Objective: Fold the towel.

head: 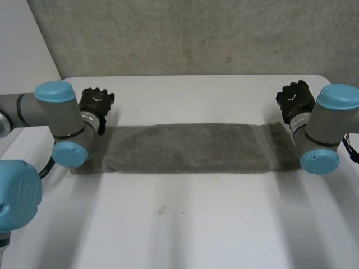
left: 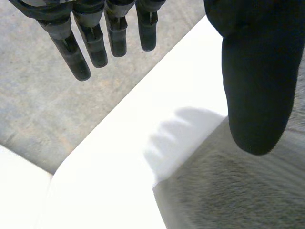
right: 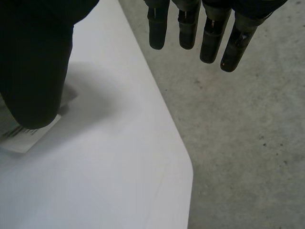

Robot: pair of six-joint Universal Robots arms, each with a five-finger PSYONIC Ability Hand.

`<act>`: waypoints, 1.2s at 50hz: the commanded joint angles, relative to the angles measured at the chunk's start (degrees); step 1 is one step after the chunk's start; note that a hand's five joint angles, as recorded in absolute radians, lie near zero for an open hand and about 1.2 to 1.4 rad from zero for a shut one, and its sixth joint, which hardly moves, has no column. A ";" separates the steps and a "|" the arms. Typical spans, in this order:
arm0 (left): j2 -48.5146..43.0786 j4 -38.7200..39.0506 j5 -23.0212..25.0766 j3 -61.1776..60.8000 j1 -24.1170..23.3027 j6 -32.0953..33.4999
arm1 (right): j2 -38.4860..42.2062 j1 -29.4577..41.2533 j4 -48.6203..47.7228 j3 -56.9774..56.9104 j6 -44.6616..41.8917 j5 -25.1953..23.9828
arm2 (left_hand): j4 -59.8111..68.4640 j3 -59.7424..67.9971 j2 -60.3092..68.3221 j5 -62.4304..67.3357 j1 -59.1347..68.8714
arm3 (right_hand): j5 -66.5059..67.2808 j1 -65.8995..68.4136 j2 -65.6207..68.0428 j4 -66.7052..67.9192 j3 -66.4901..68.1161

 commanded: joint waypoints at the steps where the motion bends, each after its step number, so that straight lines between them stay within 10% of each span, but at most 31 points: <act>1: 4.04 -0.27 -0.09 -2.85 -3.09 -0.49 | -7.50 0.42 0.23 2.18 4.17 -0.50 | -13.11 -14.15 -13.14 -12.81 -7.72 | -7.01 -3.07 -5.80 -6.31 -6.43; 9: 17.05 0.00 -0.44 -14.10 -3.09 -3.39 | -21.20 -0.28 1.63 11.05 14.71 -6.64 | -13.11 -14.15 -13.14 -12.81 -7.72 | -7.01 -3.07 -5.80 -6.31 -6.43; 22: 41.73 0.61 0.43 -40.79 -0.46 -31.59 | -31.25 -4.41 17.99 22.23 21.15 -11.76 | -13.16 -14.20 -13.19 -12.86 -7.77 | -7.01 -3.07 -5.80 -6.31 -6.43; 36: 43.95 11.15 0.35 -53.82 0.33 -33.28 | -25.20 -11.26 17.12 29.96 20.18 -22.73 | -13.11 -14.15 -13.14 -12.81 -7.72 | 9.85 13.78 11.06 10.55 10.43; 55: 44.39 13.53 0.26 -57.52 -0.19 -33.36 | -16.75 -12.58 6.82 31.64 14.03 -22.83 | -13.16 -14.20 -13.19 -12.86 -7.77 | 28.57 32.50 29.78 29.27 29.15; 60: 44.30 13.53 0.26 -57.61 -0.19 -33.36 | -16.13 -13.46 6.12 31.28 12.18 -22.57 | -13.16 -14.20 -13.19 -12.86 -7.77 | 61.37 65.30 62.58 62.07 61.95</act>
